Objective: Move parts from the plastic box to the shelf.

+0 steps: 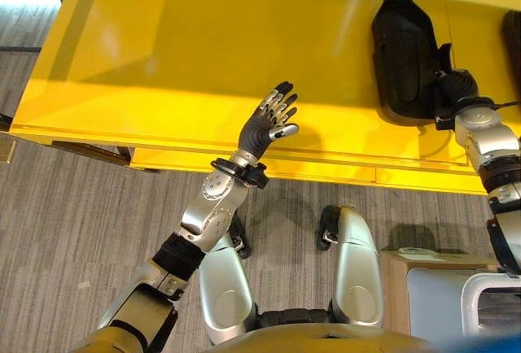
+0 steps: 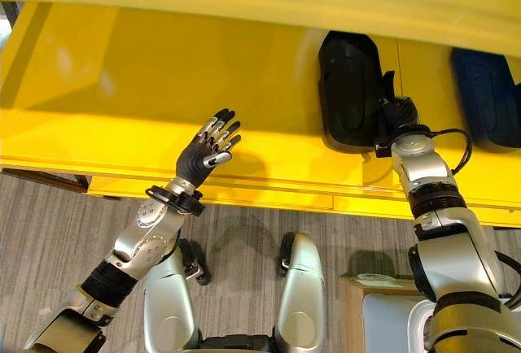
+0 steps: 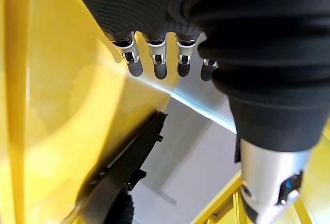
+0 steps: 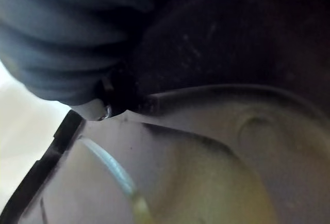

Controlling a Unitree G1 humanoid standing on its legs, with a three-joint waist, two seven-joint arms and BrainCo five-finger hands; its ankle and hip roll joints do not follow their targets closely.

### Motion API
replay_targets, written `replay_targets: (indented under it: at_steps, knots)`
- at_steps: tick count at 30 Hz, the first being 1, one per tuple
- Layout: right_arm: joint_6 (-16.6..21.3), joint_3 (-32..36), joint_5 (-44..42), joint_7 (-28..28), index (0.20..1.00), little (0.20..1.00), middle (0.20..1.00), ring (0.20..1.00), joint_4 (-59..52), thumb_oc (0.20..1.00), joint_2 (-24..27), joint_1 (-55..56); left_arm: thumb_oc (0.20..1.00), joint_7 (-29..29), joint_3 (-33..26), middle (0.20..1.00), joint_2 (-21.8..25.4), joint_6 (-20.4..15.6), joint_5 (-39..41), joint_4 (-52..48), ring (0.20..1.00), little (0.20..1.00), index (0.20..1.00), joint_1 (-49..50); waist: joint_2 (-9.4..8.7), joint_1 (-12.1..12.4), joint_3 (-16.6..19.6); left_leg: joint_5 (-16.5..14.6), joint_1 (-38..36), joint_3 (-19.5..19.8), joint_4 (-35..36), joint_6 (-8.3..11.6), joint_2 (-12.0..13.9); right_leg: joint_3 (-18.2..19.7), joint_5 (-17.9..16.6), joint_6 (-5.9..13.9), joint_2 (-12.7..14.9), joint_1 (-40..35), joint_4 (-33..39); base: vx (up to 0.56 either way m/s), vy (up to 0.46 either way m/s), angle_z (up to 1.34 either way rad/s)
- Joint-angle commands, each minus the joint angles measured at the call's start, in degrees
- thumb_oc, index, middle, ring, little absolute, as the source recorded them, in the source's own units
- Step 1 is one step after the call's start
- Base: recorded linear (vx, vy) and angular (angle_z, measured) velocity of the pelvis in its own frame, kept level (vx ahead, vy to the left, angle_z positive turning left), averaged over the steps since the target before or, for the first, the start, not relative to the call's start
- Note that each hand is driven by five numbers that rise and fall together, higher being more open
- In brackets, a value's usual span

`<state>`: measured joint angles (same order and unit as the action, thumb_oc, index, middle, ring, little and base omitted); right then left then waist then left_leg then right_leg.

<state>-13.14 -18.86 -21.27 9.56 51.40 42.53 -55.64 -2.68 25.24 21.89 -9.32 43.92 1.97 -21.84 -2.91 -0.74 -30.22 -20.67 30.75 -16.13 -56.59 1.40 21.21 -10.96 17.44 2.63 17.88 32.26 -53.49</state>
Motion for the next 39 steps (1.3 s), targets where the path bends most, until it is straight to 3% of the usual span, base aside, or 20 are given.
replay_targets:
  at_steps: [1, 14, 18, 31, 39]
  knots:
    - [0.52, -1.62, -1.48, 0.62, 0.200, 0.200, 0.200, 0.200, 2.02, 0.200, 2.25, -3.95, 1.000, -2.08, 3.37, 1.000, -0.28, -2.49, 1.18, -1.96, 1.000, 1.000, 1.000, -1.72, 0.48, 1.43, 1.71, -2.06, -2.00, -2.45, 0.35, -2.32, -1.93, -5.70, 2.14, -3.01, -0.51, -1.09, -4.07, -0.01, -0.037, 0.10]
    - [-0.19, -5.42, -3.29, 4.15, 0.200, 0.200, 0.200, 0.200, 9.11, 0.200, 0.18, -12.38, 1.000, -2.53, 5.38, 1.000, 0.23, -6.28, 3.34, -0.84, 1.000, 1.000, 1.000, -2.16, 2.91, 2.44, 0.46, -1.04, -1.12, -1.25, 2.87, -1.38, -3.47, -4.09, 2.26, -2.02, 0.00, 0.88, -4.10, -0.01, 0.014, 0.04]
    - [-2.00, -5.78, -2.45, 4.94, 0.200, 0.200, 0.200, 0.200, 9.63, 0.200, -0.17, -12.89, 1.000, -2.55, 5.70, 1.000, 0.17, -6.95, 3.75, -0.84, 1.000, 1.000, 1.000, -2.22, 3.49, 2.33, 0.46, -0.86, -1.45, -1.32, 3.74, -1.16, -3.69, -3.80, 2.33, -1.76, 0.35, 0.96, -3.93, 0.00, 0.044, 0.01]
    - [-1.98, -5.89, -2.03, 4.03, 0.200, 0.200, 0.200, 0.200, 8.40, 0.200, -2.64, -8.12, 1.000, -1.07, 6.28, 1.000, -0.83, -10.45, 4.91, 0.28, 1.000, 1.000, 1.000, -2.72, 4.52, 0.24, 0.44, 0.71, -4.41, -2.81, 8.56, -0.21, -3.61, -2.46, 1.98, -1.19, -0.30, -0.37, -1.21, -0.02, 0.051, -0.03]
    - [-2.03, -4.52, -2.58, 4.18, 0.200, 0.200, 0.200, 0.200, 3.02, 0.200, -4.57, -1.78, 1.000, 0.01, 5.82, 1.000, -1.78, -10.50, 4.43, 0.83, 1.000, 1.000, 1.000, -3.20, 4.30, -1.33, 0.45, 1.80, -6.12, -4.05, 11.39, 0.21, -3.29, -2.24, 1.56, -0.91, -0.85, -1.48, 0.77, -0.03, 0.033, -0.06]
